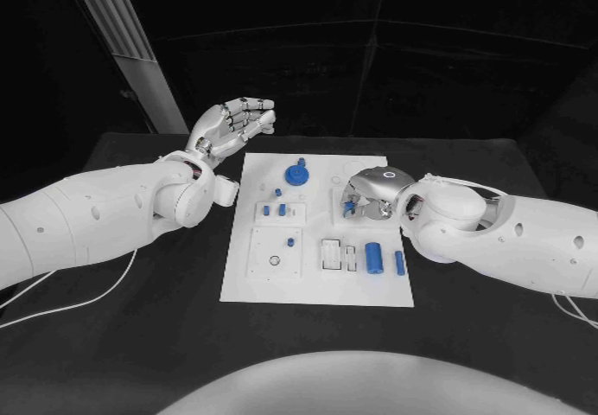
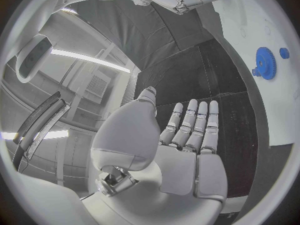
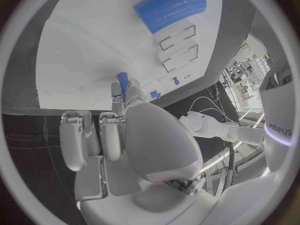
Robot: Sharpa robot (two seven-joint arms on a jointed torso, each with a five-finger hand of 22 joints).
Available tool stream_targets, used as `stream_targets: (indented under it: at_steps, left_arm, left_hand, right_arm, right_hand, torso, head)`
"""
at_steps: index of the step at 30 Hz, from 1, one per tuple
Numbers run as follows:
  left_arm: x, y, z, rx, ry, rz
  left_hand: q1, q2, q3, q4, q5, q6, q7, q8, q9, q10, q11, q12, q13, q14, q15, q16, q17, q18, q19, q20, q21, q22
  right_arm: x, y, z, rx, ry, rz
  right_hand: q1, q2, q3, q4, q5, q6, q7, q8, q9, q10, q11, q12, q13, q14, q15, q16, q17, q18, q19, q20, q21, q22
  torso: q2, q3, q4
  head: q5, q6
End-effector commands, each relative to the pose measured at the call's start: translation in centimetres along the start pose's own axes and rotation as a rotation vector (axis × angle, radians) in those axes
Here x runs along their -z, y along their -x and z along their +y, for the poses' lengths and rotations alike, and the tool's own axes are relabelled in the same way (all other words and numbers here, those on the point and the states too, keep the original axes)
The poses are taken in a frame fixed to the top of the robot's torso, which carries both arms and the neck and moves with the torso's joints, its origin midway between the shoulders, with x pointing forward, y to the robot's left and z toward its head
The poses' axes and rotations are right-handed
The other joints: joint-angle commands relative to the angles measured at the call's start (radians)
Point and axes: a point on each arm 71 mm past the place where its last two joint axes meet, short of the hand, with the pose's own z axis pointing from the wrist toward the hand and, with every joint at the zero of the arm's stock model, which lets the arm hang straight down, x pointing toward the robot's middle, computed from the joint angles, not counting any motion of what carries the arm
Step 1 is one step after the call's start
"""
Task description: Assemble the parts on the task board
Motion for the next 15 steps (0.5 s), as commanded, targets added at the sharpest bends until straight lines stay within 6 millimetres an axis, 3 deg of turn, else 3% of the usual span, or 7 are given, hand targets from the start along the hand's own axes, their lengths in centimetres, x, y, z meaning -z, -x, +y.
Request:
stream_targets:
  at_steps: [1, 8, 11, 15]
  left_arm:
    - [0.0, 0.0, -1.2, 0.005, -0.167, 0.001]
    - [0.0, 0.0, -1.2, 0.006, -0.165, 0.003]
    - [0.0, -0.1, -1.1, 0.007, -0.163, 0.003]
    - [-0.1, -0.2, -1.1, 0.008, -0.163, 0.005]
  left_hand:
    - [0.001, 0.008, -0.008, 0.000, 0.004, -0.010, 0.138, 0.006, -0.001, -0.008, 0.002, 0.002, -0.001, -0.008, 0.001, 0.005, -0.002, -0.015, 0.006, -0.002, -0.006, -0.001]
    - [0.001, 0.008, -0.008, 0.000, 0.004, -0.010, 0.138, 0.007, -0.001, -0.008, 0.002, 0.003, -0.001, -0.009, 0.001, 0.005, -0.002, -0.015, 0.006, -0.002, -0.006, -0.001]
    - [0.001, 0.008, -0.008, 0.000, 0.004, -0.010, 0.138, 0.007, -0.001, -0.008, 0.002, 0.003, -0.001, -0.009, 0.001, 0.005, -0.002, -0.015, 0.006, -0.002, -0.006, -0.001]
    - [0.001, 0.009, -0.009, 0.000, 0.004, -0.011, 0.138, 0.007, -0.001, -0.008, 0.002, 0.004, -0.001, -0.009, 0.001, 0.006, -0.003, -0.015, 0.006, -0.002, -0.006, -0.002]
  right_arm:
    - [0.4, 1.0, 0.2, -0.022, 0.036, -0.101]
    - [1.5, 2.1, 0.6, -0.064, 0.064, -0.157]
    - [1.7, 2.8, 1.1, -0.084, 0.086, -0.188]
    - [1.7, 3.2, 1.9, -0.100, 0.119, -0.216]
  right_hand:
    - [0.012, -0.003, 0.000, 0.009, 0.003, 0.012, -0.001, 0.003, 0.001, 0.005, 0.002, -0.009, -0.002, 0.104, -0.006, 0.002, 0.263, -0.007, 0.105, -0.007, 0.007, 0.263]
    - [0.016, -0.008, 0.001, 0.013, 0.003, 0.015, 0.004, 0.002, 0.001, 0.008, 0.007, -0.016, -0.002, 0.104, -0.002, 0.002, 0.263, -0.007, 0.105, -0.007, 0.007, 0.263]
    - [0.017, -0.009, 0.001, 0.016, 0.003, 0.015, 0.006, 0.001, 0.000, 0.008, 0.008, -0.019, -0.002, 0.104, -0.001, 0.002, 0.263, -0.007, 0.105, -0.006, 0.007, 0.263]
    - [0.019, -0.009, 0.002, 0.017, 0.003, 0.015, 0.008, 0.001, 0.000, 0.007, 0.009, -0.022, -0.002, 0.104, 0.000, 0.002, 0.263, -0.007, 0.105, -0.005, 0.007, 0.263]
  torso:
    - [0.000, -0.0008, 0.0007]
    - [-0.001, -0.0007, 0.0013]
    - [-0.001, -0.0002, -0.0012]
    - [0.000, -0.0013, 0.0024]
  head:
    - [0.002, 0.001]
    - [0.005, 0.001]
    - [0.008, -0.001]
    - [0.007, 0.000]
